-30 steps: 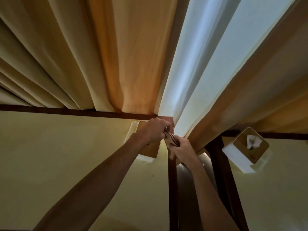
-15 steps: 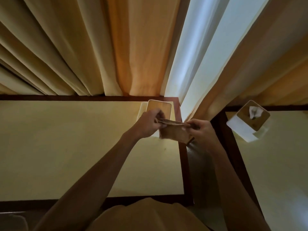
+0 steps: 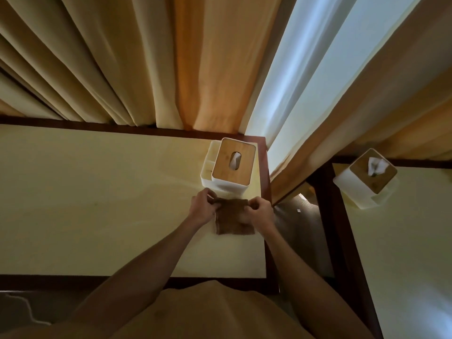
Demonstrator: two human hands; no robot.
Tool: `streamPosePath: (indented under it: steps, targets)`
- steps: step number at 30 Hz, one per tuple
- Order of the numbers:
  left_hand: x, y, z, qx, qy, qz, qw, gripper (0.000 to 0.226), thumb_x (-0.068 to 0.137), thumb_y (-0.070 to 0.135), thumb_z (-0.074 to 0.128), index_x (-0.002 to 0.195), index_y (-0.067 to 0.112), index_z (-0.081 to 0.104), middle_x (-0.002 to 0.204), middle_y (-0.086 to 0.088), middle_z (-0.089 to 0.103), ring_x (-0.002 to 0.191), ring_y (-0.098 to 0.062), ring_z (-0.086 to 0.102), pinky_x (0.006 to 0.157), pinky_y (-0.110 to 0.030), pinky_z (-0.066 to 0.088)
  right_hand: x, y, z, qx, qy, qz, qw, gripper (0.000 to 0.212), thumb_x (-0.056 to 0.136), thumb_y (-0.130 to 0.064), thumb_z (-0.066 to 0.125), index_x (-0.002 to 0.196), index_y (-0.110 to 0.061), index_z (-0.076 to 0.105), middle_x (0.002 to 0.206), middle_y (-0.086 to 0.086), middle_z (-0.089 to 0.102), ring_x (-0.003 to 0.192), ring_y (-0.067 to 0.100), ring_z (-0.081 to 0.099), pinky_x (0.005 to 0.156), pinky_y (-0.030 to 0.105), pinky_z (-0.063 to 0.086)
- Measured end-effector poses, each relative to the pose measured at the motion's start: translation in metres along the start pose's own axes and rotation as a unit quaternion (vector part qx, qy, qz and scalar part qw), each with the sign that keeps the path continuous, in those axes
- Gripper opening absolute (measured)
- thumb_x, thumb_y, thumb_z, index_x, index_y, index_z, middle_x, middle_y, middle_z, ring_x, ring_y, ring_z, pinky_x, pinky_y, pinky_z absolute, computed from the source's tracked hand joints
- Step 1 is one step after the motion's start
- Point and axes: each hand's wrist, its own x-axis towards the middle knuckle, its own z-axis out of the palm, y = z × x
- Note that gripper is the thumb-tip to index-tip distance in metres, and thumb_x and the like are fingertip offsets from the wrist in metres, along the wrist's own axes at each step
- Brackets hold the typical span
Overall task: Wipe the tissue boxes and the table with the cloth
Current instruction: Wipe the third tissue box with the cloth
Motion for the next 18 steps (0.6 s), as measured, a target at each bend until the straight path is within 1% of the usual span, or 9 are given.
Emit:
streamPosePath:
  steps: [1,3,5,7,9,11,13,15,18]
  targets:
    - [0.0,0.0,0.004,-0.002,0.019,0.001,1.0,0.021,0.084,0.013,0.079,0.096,0.015,0.062,0.088,-0.001,0.07,0.086,-0.026,0.068,0.076,-0.038,0.057,0.002,-0.001,0.005,0.001,0.024,-0.004,1.0,0.008,0.095,-0.013,0.069,0.104,-0.012,0.067,0.094,0.001,0.07,0.09,0.022,0.068,0.074,0.029,0.058]
    - [-0.003,0.001,0.012,0.013,0.049,0.037,0.998,0.021,0.087,0.007,0.073,0.104,0.01,0.061,0.1,-0.002,0.065,0.093,-0.024,0.064,0.077,-0.03,0.051,0.004,-0.001,0.014,-0.009,0.069,-0.023,0.997,0.019,0.097,-0.013,0.065,0.115,-0.011,0.063,0.105,0.006,0.068,0.096,0.022,0.066,0.085,0.035,0.059]
    - [-0.009,-0.001,0.019,0.082,0.076,0.116,0.987,0.023,0.087,0.007,0.071,0.108,0.01,0.062,0.108,-0.004,0.062,0.099,-0.023,0.059,0.082,-0.033,0.049,0.004,0.0,0.019,-0.049,0.103,-0.064,0.991,0.023,0.097,-0.015,0.064,0.12,-0.011,0.063,0.114,0.006,0.062,0.103,0.02,0.06,0.092,0.039,0.057]
    - [-0.015,-0.01,0.024,0.175,0.055,0.211,0.96,0.027,0.087,0.015,0.072,0.113,0.013,0.066,0.117,-0.005,0.064,0.107,-0.025,0.057,0.092,-0.04,0.049,-0.001,0.008,0.022,-0.111,0.1,-0.121,0.981,0.023,0.098,-0.024,0.064,0.118,-0.012,0.067,0.116,0.003,0.061,0.107,0.019,0.055,0.093,0.038,0.054]
    - [-0.016,-0.022,0.029,0.237,-0.002,0.269,0.934,0.037,0.088,0.026,0.071,0.123,0.016,0.067,0.132,-0.003,0.062,0.12,-0.026,0.056,0.104,-0.043,0.044,-0.007,0.017,0.022,-0.167,0.052,-0.169,0.97,0.028,0.096,-0.027,0.067,0.121,-0.014,0.069,0.124,0.001,0.062,0.113,0.019,0.052,0.097,0.036,0.05]
    - [-0.014,-0.032,0.032,0.275,-0.035,0.298,0.913,0.043,0.091,0.034,0.067,0.131,0.019,0.064,0.143,-0.001,0.057,0.133,-0.025,0.05,0.112,-0.043,0.039,-0.008,0.025,0.02,-0.209,0.026,-0.206,0.956,0.032,0.097,-0.027,0.067,0.126,-0.015,0.068,0.132,0.0,0.061,0.121,0.021,0.05,0.101,0.036,0.047]
    - [-0.012,-0.035,0.032,0.307,-0.033,0.318,0.896,0.046,0.093,0.038,0.064,0.135,0.021,0.063,0.147,-0.002,0.055,0.139,-0.023,0.047,0.116,-0.042,0.035,-0.006,0.029,0.018,-0.243,0.024,-0.229,0.942,0.035,0.099,-0.031,0.065,0.131,-0.016,0.067,0.138,0.001,0.06,0.126,0.022,0.05,0.104,0.037,0.044]
    - [-0.011,-0.035,0.032,0.322,-0.032,0.318,0.891,0.048,0.092,0.039,0.065,0.136,0.02,0.063,0.146,-0.004,0.056,0.14,-0.024,0.047,0.118,-0.043,0.032,-0.004,0.031,0.015,-0.258,0.028,-0.242,0.935,0.037,0.1,-0.033,0.064,0.133,-0.016,0.065,0.14,0.002,0.06,0.128,0.024,0.049,0.105,0.038,0.043]
    - [-0.013,-0.032,0.03,0.323,-0.046,0.307,0.894,0.049,0.095,0.039,0.062,0.14,0.02,0.059,0.152,-0.005,0.05,0.146,-0.023,0.039,0.122,-0.042,0.023,-0.005,0.032,0.013,-0.251,0.024,-0.24,0.937,0.038,0.1,-0.032,0.064,0.134,-0.016,0.065,0.14,0.003,0.06,0.129,0.023,0.049,0.106,0.038,0.043]
